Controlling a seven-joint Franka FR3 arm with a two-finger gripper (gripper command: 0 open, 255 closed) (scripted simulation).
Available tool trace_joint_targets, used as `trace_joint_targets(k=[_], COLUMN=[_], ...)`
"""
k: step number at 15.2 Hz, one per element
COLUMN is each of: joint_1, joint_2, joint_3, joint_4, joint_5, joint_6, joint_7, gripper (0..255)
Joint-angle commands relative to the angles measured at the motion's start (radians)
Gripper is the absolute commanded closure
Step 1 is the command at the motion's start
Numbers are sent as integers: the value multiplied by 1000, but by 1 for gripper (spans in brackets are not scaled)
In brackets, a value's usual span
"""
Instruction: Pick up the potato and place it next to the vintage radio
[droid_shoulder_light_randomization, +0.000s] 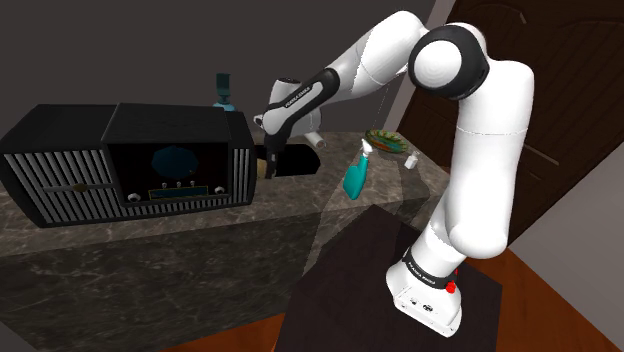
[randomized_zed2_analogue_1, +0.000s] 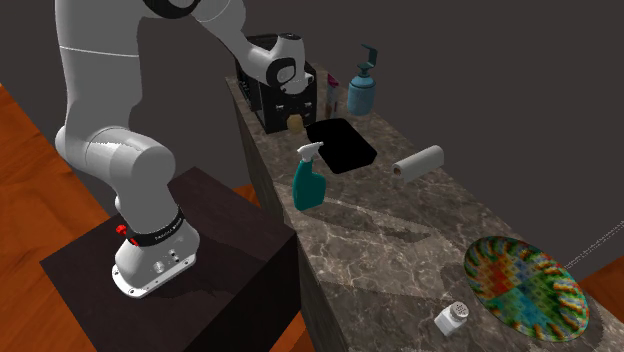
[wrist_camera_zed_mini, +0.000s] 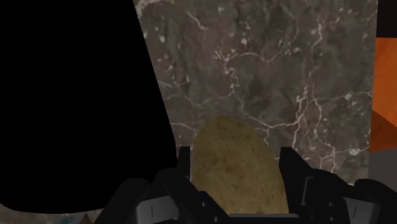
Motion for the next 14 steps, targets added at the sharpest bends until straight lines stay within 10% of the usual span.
trace_joint_targets(k=[1,14], joint_1=[-5,-18], joint_2=[22,92], joint_3=[5,23], joint_4=[0,6], joint_5=[9,35], joint_6=[22,86], joint_7=[-9,-30], gripper=[255,255])
